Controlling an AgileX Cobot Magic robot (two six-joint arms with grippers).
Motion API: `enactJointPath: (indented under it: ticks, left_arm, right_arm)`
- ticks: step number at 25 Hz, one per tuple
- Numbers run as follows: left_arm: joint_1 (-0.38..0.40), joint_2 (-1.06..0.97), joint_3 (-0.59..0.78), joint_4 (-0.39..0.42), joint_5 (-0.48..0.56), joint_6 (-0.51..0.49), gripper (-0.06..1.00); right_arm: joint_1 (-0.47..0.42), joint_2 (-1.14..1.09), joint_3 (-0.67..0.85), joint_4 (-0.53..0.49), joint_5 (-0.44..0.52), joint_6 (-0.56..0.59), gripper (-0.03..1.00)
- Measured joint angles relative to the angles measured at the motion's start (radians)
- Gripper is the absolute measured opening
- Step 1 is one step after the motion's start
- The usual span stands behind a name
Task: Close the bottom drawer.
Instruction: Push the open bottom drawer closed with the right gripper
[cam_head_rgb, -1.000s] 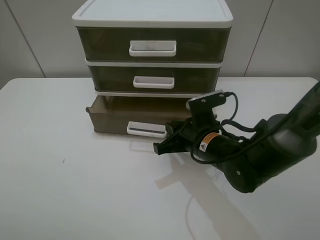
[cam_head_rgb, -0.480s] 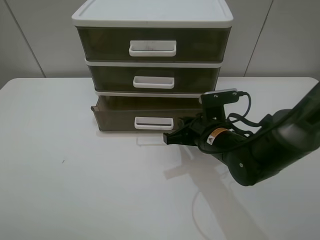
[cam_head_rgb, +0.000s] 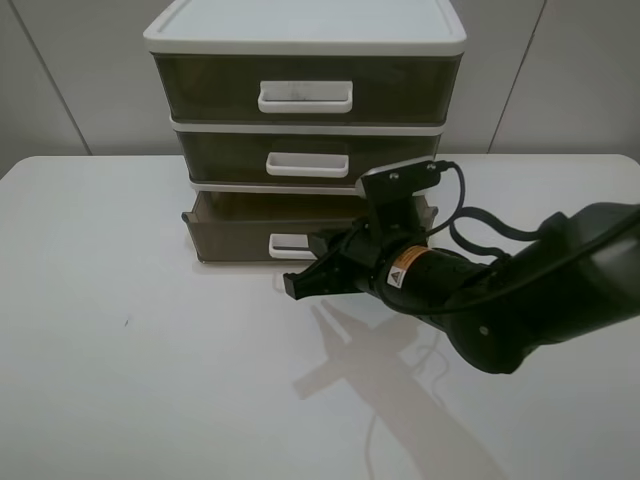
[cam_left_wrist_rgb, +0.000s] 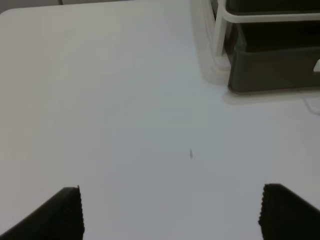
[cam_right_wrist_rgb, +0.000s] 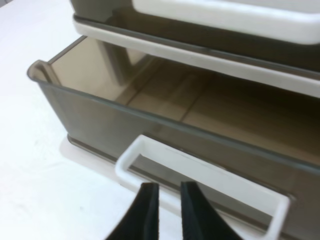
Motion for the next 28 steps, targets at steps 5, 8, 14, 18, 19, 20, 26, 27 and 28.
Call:
enactJointPath:
  ticks: [5, 8, 14, 18, 19, 20, 26, 27, 28]
  left_arm:
    - [0.000, 0.000, 0.000, 0.000, 0.000, 0.000, 0.72]
    - [0.000, 0.000, 0.000, 0.000, 0.000, 0.000, 0.72]
    - [0.000, 0.000, 0.000, 0.000, 0.000, 0.000, 0.72]
    - [0.000, 0.000, 0.000, 0.000, 0.000, 0.000, 0.72]
    - [0.000, 0.000, 0.000, 0.000, 0.000, 0.000, 0.72]
    - [0.000, 0.000, 0.000, 0.000, 0.000, 0.000, 0.72]
    - [0.000, 0.000, 0.000, 0.000, 0.000, 0.000, 0.72]
    - [0.000, 0.000, 0.000, 0.000, 0.000, 0.000, 0.72]
    - [0.000, 0.000, 0.000, 0.000, 0.000, 0.000, 0.72]
  right_arm:
    - [0.000, 0.059, -0.080, 0.000, -0.002, 0.000, 0.02]
    - [0.000, 0.091, -0.100, 0.000, -0.010, 0.000, 0.02]
    - [0.000, 0.131, -0.105, 0.022, -0.066, 0.000, 0.02]
    - [-0.002, 0.158, -0.114, 0.059, -0.099, 0.000, 0.02]
    - [-0.002, 0.165, -0.121, 0.061, -0.100, 0.000, 0.02]
    - [-0.002, 0.175, -0.131, 0.061, -0.100, 0.000, 0.02]
    - [-0.002, 0.214, -0.175, 0.077, -0.102, 0.000, 0.02]
    - [-0.002, 0.219, -0.183, 0.085, -0.102, 0.000, 0.02]
    - [-0.002, 0.224, -0.191, 0.096, -0.101, 0.000, 0.02]
